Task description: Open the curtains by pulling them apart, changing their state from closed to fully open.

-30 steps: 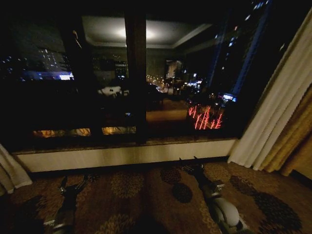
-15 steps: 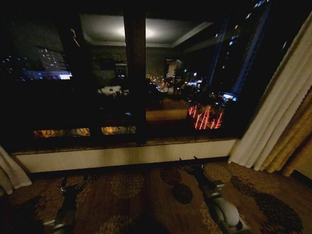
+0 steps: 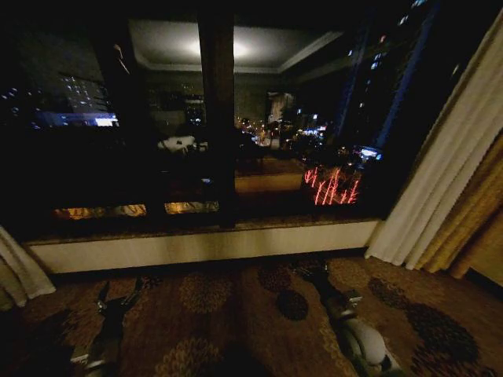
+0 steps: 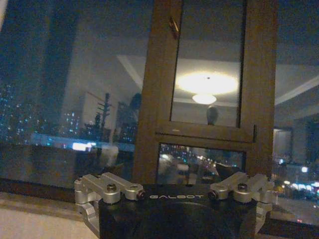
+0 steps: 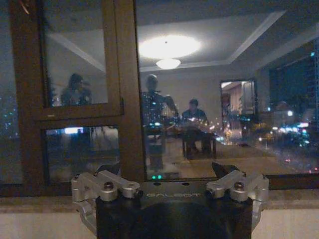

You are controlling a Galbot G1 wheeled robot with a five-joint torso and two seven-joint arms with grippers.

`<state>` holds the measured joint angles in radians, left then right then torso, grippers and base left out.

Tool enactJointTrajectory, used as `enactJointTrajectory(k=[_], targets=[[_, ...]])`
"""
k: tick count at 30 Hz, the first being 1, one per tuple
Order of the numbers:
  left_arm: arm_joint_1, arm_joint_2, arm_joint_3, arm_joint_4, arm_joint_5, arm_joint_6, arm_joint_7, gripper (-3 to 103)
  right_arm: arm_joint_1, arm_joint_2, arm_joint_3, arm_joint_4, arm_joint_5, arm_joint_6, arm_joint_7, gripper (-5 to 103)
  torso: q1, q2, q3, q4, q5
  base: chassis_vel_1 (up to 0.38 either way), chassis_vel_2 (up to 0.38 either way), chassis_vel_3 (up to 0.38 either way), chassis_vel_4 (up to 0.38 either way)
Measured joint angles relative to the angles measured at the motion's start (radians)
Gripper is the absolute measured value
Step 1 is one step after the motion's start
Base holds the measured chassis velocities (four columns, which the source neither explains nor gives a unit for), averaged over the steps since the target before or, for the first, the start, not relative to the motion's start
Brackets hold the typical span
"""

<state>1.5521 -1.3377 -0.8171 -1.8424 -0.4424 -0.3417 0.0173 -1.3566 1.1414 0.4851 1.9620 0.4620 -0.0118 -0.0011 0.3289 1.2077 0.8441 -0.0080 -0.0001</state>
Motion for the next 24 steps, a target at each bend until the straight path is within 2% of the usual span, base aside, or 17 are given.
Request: enactJointTrajectory(k=[5,24], targets=[[0.000,0.000,0.000,0.000,0.000,0.000,0.000,100,0.000,0.000,0.000,0.000,0.000,0.000,0.000,100,-0.001,0.001,0.000,0.0001,0.0001,0.156,-0.178,-0.118,0.193],[0.000,0.000,0.000,0.000,0.000,0.000,0.000,100,0.000,0.000,0.000,0.000,0.000,0.000,0.000,100,0.000,0.000,0.000,0.0001,0.0000,0.003,0.004,-0.007,-0.006]])
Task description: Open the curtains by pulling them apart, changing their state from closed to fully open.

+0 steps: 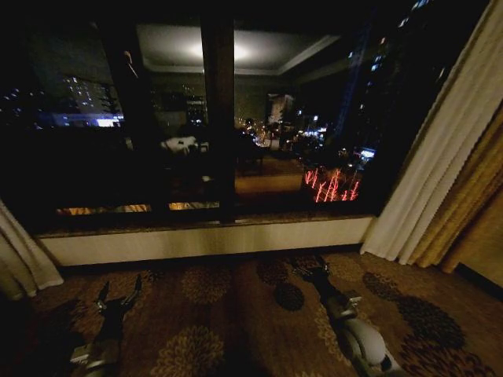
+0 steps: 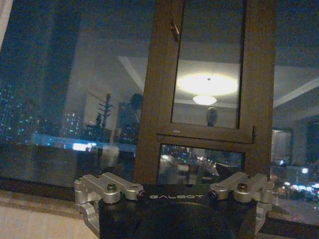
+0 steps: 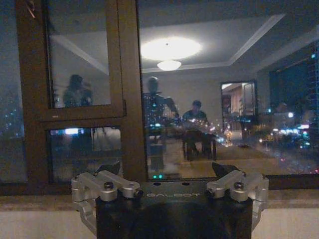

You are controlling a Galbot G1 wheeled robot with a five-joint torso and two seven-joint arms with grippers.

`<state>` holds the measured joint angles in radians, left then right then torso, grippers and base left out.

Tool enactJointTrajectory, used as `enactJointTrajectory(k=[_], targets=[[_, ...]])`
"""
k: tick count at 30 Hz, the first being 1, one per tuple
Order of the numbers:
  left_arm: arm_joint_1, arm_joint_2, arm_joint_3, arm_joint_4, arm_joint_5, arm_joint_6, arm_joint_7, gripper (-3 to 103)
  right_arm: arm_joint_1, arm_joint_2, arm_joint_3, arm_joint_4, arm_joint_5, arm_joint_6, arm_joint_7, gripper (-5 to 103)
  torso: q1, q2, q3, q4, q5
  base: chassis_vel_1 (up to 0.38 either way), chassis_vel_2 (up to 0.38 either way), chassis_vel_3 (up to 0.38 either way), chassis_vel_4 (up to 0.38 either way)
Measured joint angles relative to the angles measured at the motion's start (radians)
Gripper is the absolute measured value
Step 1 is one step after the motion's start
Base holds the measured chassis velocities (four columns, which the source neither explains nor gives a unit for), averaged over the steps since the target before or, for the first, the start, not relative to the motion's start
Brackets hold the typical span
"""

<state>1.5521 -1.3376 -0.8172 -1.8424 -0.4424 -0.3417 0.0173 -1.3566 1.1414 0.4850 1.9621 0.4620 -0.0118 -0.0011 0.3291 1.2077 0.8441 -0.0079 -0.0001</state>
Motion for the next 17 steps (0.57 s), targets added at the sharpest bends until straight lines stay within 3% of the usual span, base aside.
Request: enactJointTrajectory(k=[17], targets=[[0.000,0.000,0.000,0.000,0.000,0.000,0.000,100,0.000,0.000,0.000,0.000,0.000,0.000,0.000,100,0.000,0.000,0.000,-0.0001,0.0000,-0.037,0.024,0.042,-0.021]])
